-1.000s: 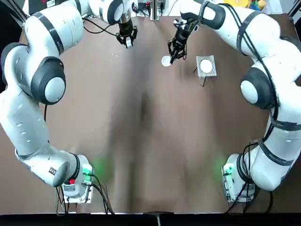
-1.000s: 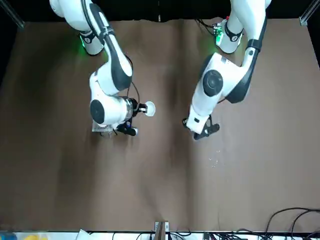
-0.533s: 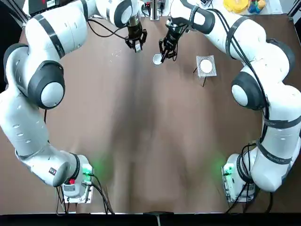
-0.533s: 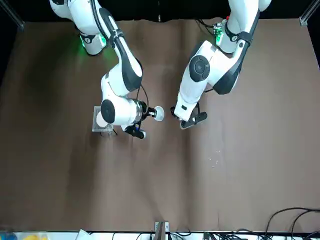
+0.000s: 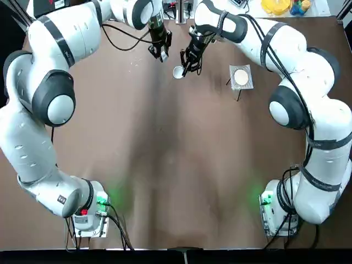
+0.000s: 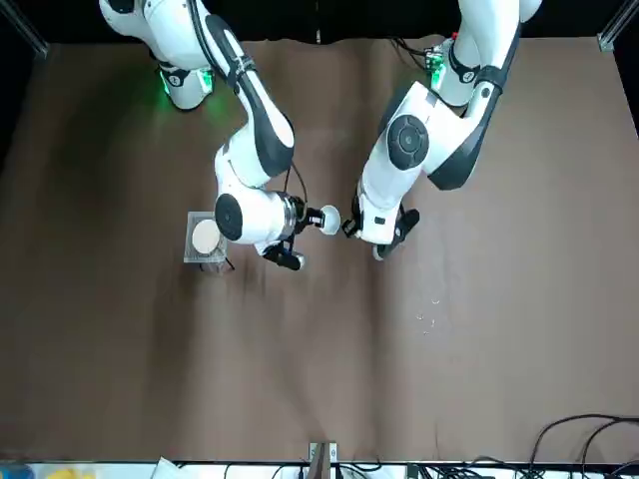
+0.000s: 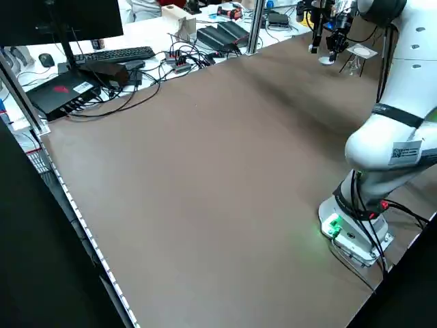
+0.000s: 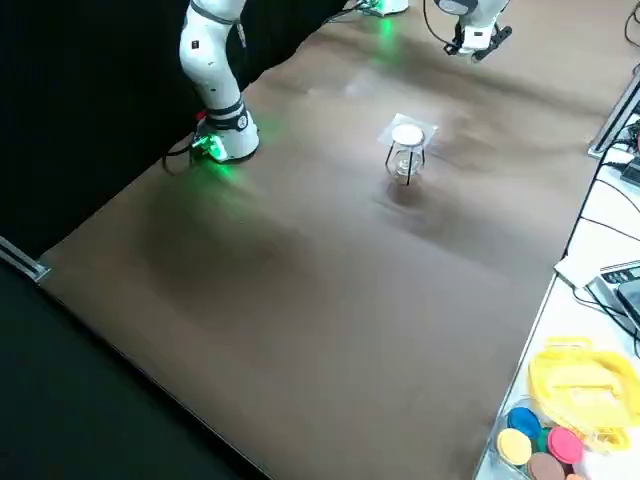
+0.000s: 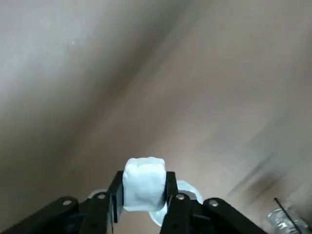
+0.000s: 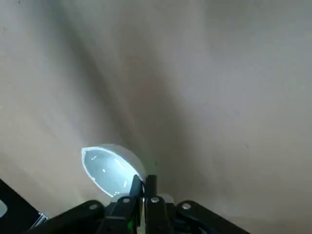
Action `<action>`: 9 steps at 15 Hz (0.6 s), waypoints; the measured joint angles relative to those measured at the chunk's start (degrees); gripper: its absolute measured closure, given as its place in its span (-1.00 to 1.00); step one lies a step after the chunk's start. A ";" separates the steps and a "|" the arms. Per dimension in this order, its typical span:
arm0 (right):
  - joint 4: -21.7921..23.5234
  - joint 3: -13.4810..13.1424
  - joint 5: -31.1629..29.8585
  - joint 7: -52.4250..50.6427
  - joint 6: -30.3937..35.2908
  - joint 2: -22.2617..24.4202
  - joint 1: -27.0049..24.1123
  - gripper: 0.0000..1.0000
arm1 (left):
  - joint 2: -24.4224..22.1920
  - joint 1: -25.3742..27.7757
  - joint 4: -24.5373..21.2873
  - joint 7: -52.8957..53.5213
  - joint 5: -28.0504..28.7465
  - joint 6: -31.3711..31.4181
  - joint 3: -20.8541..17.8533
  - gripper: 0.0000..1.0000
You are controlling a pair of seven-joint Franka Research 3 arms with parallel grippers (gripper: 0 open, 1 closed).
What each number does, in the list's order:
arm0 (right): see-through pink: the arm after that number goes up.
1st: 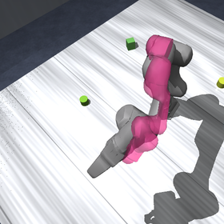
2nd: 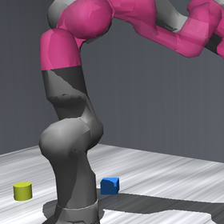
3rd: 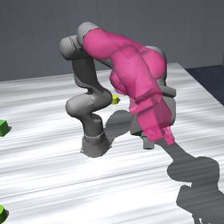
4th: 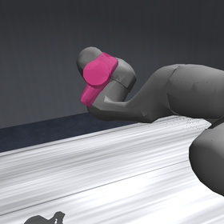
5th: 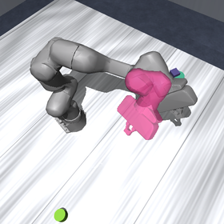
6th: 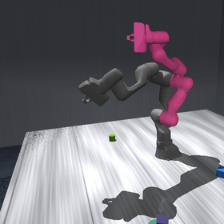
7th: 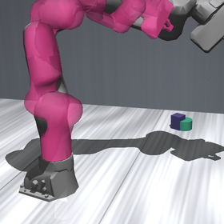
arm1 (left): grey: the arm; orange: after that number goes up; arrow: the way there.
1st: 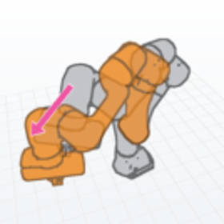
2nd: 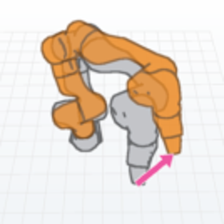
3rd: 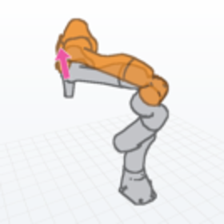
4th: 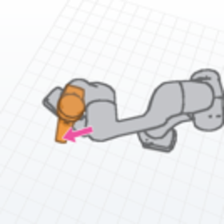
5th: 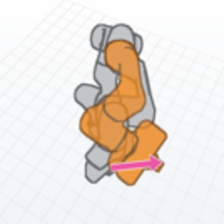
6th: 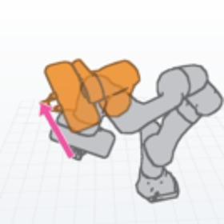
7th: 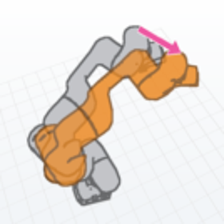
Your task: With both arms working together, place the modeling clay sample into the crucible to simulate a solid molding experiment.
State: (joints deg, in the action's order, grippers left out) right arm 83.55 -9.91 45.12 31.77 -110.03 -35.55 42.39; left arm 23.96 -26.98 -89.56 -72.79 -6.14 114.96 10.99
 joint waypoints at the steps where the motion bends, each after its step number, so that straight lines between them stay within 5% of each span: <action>1: -0.02 0.23 0.45 0.00 0.00 0.00 0.00 0.90 | 0.00 -0.11 0.25 -2.06 -0.32 0.00 0.05 0.22; 9: -0.40 1.82 3.64 0.00 -1.92 -0.01 0.01 0.90 | 0.55 -0.48 0.96 -15.96 -1.56 0.07 0.10 0.21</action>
State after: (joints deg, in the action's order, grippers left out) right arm 83.14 -8.09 48.76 31.77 -111.95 -35.56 42.40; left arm 24.51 -27.46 -88.61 -88.75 -7.70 115.03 11.09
